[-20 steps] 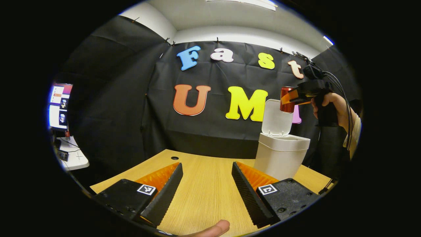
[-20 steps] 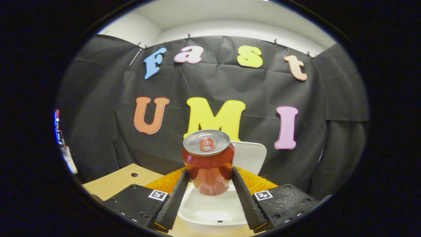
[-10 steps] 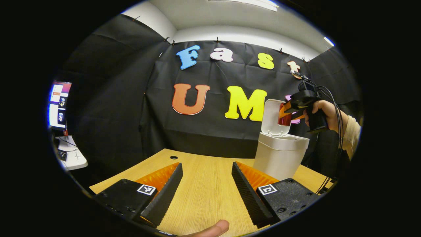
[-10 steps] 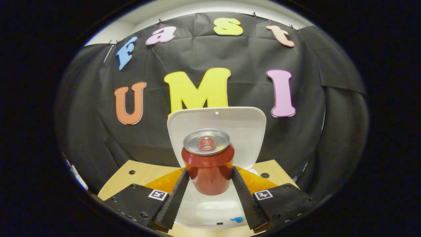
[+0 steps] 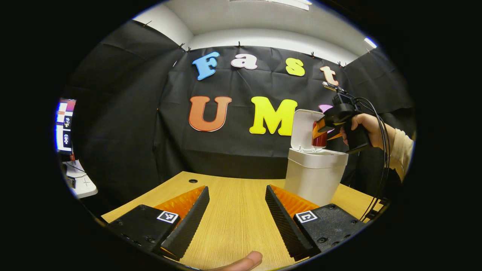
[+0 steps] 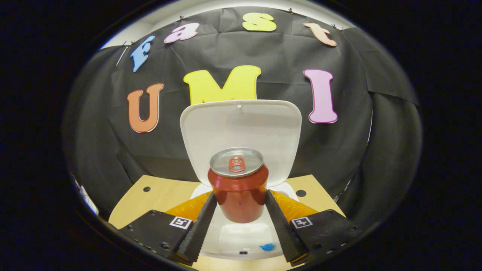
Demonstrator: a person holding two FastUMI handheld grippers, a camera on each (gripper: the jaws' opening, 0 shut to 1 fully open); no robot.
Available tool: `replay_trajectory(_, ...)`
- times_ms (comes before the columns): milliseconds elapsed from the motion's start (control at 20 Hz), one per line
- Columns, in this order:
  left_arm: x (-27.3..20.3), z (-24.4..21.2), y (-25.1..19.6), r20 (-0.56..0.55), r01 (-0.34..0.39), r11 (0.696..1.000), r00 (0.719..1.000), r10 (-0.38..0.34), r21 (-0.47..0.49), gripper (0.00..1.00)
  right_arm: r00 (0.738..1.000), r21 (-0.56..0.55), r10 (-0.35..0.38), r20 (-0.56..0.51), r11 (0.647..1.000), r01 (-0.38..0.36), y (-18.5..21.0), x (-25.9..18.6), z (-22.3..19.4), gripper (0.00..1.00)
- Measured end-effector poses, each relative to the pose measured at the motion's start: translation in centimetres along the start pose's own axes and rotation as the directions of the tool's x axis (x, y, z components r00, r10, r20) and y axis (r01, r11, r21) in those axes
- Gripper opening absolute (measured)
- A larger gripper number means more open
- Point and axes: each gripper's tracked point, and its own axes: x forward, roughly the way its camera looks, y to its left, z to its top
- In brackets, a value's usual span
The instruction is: Press the lid of the desktop garbage bin to open it, pick up the crumpled paper on the desktop and throw it into the bin, then pick up the pop can on the desktop and drop it into the bin, and finally close the garbage bin lid.
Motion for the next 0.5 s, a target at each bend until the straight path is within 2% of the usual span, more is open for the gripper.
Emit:
replay_trajectory(150, 0.2, -0.1, 0.3, -0.005, 0.0, 1.0, 1.0, 0.0, -0.009, 0.97, 1.0, 0.007, 0.022, -0.009, 1.0, -0.022, 0.8, -0.5, -0.4, 0.81)
replay_trajectory(500, 0.1, -0.3, 0.5, -0.009, -0.002, 1.0, 1.0, 0.002, -0.012, 0.97, 1.0, -0.023, 0.001, 0.005, 1.0, -0.001, 1.9, -1.8, 0.0, 0.82)
